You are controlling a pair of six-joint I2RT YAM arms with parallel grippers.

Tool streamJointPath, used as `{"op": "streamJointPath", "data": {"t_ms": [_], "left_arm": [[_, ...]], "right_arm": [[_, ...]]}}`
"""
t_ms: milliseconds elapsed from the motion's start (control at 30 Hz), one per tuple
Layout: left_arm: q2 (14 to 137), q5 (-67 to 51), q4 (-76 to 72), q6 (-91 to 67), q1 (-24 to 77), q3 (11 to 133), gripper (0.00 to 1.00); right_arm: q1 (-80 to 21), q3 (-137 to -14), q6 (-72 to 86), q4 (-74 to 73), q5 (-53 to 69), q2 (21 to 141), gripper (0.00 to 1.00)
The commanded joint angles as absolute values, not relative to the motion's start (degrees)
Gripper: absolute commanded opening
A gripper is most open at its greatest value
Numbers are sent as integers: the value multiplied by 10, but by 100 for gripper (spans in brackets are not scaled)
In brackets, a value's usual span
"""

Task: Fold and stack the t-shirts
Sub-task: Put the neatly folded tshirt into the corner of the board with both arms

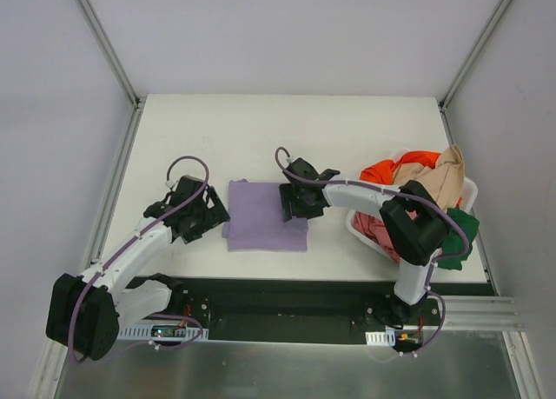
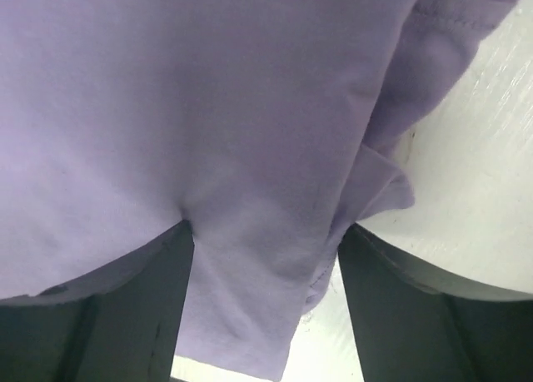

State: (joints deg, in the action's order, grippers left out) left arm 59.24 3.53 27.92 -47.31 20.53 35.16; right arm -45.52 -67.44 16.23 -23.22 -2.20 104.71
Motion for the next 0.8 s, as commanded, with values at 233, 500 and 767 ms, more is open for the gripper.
{"op": "streamJointPath", "data": {"t_ms": [233,500,767], "left_arm": [[723,2,235,-447,192,393,92],[876,-76,196,-433,192,494,34],[1057,-63,228,-410,184,704,0]], "right_arm": [[-453,-715,204,-225,-30,1104,21],[-424,-746,194,-231,-12,1120,0],[-346,-889,99,-279,26,1184,0]]}}
